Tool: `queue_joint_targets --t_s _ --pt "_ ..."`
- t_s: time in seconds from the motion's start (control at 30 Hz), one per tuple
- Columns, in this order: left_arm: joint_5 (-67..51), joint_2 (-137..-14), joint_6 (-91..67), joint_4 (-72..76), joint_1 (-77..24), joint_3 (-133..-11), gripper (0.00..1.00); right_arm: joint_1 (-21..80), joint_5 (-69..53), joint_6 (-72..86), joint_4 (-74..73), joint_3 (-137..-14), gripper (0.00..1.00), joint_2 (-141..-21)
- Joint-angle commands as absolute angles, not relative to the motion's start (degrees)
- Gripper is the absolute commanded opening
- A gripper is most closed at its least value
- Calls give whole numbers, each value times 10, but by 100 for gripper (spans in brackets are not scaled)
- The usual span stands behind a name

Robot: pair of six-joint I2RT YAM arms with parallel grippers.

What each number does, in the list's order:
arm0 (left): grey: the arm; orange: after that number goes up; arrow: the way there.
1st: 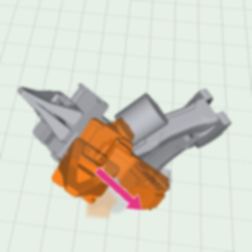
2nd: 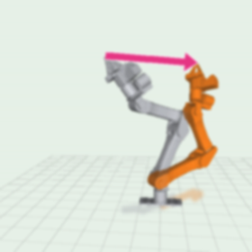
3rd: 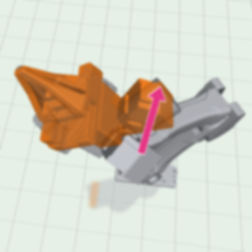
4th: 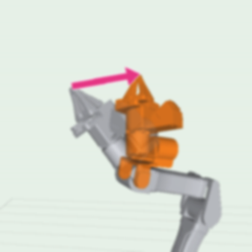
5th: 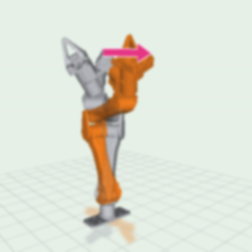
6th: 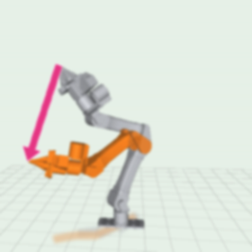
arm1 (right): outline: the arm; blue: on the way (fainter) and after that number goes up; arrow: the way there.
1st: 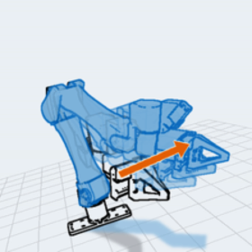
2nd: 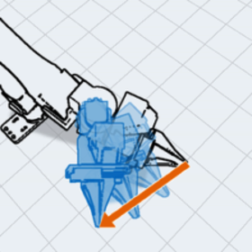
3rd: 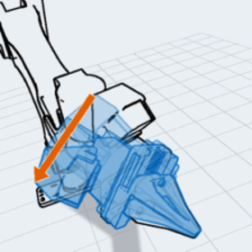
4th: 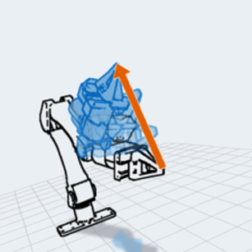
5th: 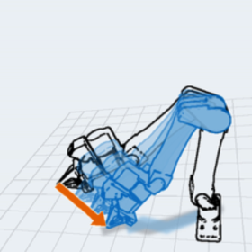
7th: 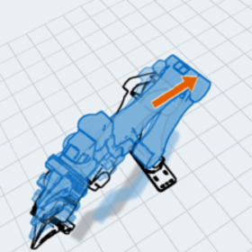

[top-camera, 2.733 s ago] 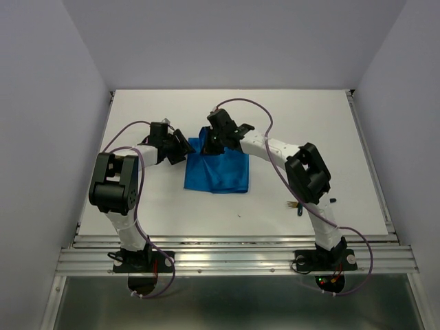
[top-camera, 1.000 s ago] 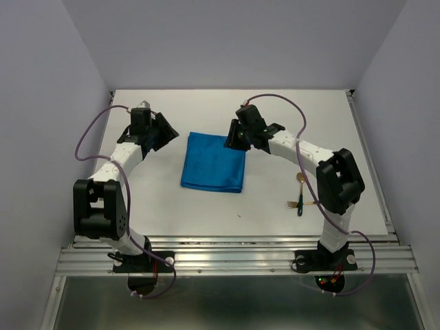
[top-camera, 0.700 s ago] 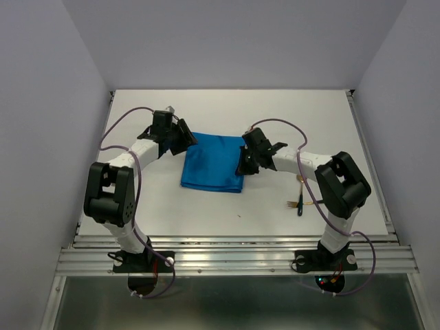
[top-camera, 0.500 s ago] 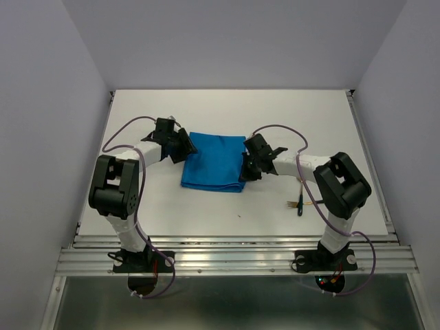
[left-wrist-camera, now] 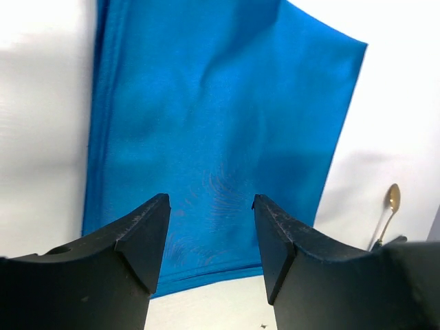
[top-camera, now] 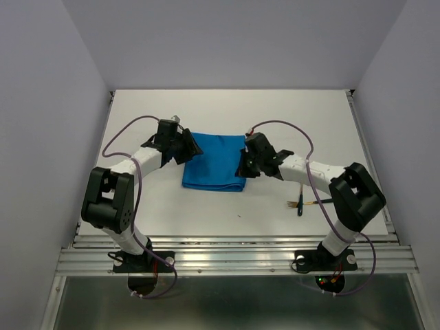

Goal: Fold the napkin into a case and place the utensils inside
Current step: Smooth out the square-folded napkin at the center of the board.

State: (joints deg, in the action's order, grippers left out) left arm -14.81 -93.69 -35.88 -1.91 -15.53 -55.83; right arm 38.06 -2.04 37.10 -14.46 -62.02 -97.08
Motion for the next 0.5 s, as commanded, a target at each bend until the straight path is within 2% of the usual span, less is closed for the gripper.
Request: queue_joint_targets --t_s 0.0,0.23,0.47 --pt "-151 -918 -378 -4 -163 -533 63 390 -20 394 -105 -562 1 -973" --pt "-162 -948 -400 16 -163 -488 63 390 -3 413 -94 -530 1 -984" --pt "-147 -944 -381 6 -164 -504 63 390 72 390 -111 -581 1 -925"
